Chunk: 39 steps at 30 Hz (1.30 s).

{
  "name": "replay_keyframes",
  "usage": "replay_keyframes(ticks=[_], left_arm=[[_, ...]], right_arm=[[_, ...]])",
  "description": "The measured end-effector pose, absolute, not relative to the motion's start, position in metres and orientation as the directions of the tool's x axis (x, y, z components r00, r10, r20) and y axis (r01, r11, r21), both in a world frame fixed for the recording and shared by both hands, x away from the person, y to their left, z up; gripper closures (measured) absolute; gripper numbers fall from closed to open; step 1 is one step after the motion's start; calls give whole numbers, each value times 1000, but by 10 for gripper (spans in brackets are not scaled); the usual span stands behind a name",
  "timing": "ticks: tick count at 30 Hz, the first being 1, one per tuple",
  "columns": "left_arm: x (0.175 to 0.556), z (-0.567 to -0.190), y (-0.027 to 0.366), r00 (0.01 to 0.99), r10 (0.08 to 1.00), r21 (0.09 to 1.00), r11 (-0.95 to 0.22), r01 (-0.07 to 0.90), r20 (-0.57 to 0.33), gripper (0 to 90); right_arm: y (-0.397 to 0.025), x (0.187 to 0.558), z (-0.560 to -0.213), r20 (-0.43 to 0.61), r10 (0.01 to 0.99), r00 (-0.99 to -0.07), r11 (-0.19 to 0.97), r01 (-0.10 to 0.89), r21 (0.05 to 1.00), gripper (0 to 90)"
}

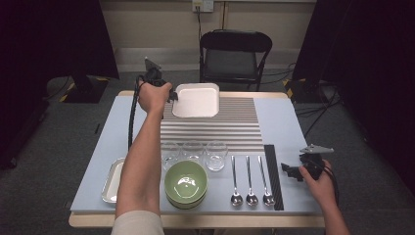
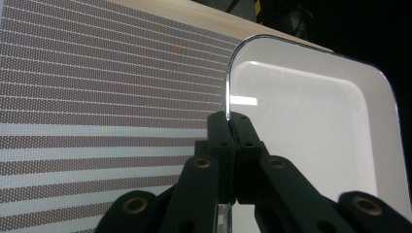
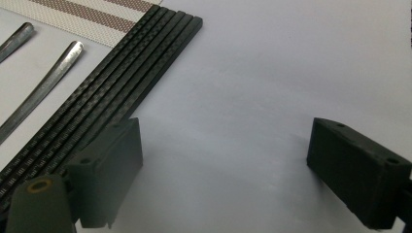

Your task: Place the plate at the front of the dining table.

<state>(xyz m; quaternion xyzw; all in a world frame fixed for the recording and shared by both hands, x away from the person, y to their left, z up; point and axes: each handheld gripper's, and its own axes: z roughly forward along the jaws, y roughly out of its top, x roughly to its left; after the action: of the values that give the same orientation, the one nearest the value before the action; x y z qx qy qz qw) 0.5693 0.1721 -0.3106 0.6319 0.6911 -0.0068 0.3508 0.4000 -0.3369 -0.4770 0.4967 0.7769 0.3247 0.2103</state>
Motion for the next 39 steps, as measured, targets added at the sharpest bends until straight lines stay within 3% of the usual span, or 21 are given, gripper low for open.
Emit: replay_keyframes(ticks=[39], left_arm=[[588,-323,157,41,871,439,206,874,-489,894]], right_arm=[[-337,400,-477,-3,909,-418,295,636,713,115]])
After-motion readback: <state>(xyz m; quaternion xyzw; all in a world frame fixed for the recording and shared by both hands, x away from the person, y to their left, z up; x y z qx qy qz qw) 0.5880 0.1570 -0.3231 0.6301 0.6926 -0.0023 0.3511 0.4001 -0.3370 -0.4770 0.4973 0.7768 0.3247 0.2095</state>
